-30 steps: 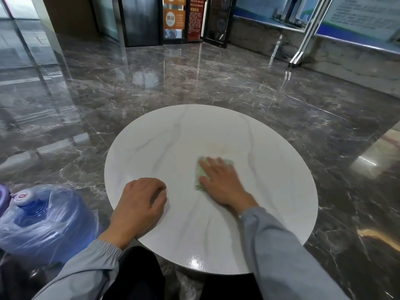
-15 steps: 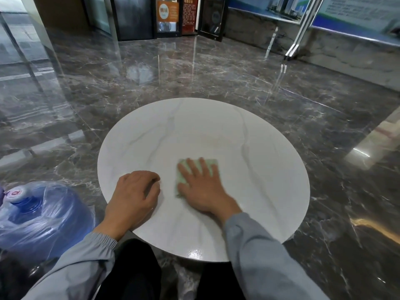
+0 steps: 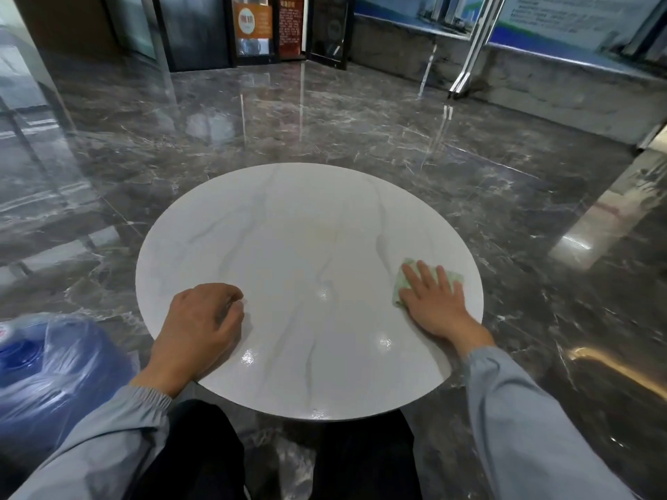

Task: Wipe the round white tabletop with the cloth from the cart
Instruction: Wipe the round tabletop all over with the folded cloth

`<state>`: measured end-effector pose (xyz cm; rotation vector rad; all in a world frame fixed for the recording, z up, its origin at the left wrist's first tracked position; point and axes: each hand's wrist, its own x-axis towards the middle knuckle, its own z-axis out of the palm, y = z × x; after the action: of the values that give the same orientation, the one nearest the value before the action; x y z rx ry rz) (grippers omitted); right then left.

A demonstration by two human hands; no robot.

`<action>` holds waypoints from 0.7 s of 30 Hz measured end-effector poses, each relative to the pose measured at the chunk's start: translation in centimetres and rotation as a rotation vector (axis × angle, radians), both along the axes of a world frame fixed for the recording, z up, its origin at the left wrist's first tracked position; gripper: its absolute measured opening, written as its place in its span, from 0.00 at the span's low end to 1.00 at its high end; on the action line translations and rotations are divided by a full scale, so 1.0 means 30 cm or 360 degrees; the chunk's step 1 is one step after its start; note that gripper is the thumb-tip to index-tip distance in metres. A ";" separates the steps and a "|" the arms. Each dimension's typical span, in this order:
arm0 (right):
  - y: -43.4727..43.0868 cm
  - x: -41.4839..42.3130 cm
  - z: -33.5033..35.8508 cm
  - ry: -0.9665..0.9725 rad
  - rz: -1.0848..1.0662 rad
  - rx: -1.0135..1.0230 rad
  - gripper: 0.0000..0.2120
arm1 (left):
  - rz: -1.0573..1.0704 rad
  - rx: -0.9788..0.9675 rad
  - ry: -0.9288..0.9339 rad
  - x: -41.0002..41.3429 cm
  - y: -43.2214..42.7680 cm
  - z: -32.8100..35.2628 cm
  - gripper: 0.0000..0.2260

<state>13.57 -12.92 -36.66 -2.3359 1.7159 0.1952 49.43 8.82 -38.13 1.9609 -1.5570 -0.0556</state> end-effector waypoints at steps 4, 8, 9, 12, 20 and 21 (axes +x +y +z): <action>0.280 0.105 -0.014 -0.0063 0.0467 -0.0037 0.32 | -0.0052 -0.0023 -0.0089 -0.028 0.009 0.011 0.10; 0.466 0.074 -0.019 -0.0127 0.0786 -0.0083 0.31 | -0.0293 -0.0138 -0.0184 -0.211 0.020 0.013 0.09; 0.449 0.049 -0.016 -0.0136 0.0799 -0.0067 0.31 | -0.0343 -0.0141 -0.0220 -0.270 0.026 0.014 0.09; 0.282 -0.050 -0.019 -0.0070 0.0622 -0.0104 0.33 | -0.0426 -0.0124 -0.0258 -0.419 0.037 0.010 0.10; 0.022 -0.154 -0.026 0.0034 0.0027 -0.0026 0.29 | -0.0437 -0.0048 -0.0340 -0.526 0.042 -0.017 0.08; 0.081 -0.123 -0.027 0.0034 0.0137 -0.0027 0.30 | -0.0435 -0.0046 -0.0351 -0.528 0.043 -0.018 0.08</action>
<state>9.89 -10.49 -37.47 -2.4305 1.6339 0.2226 33.58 10.12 -38.68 1.7672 -1.9509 0.0731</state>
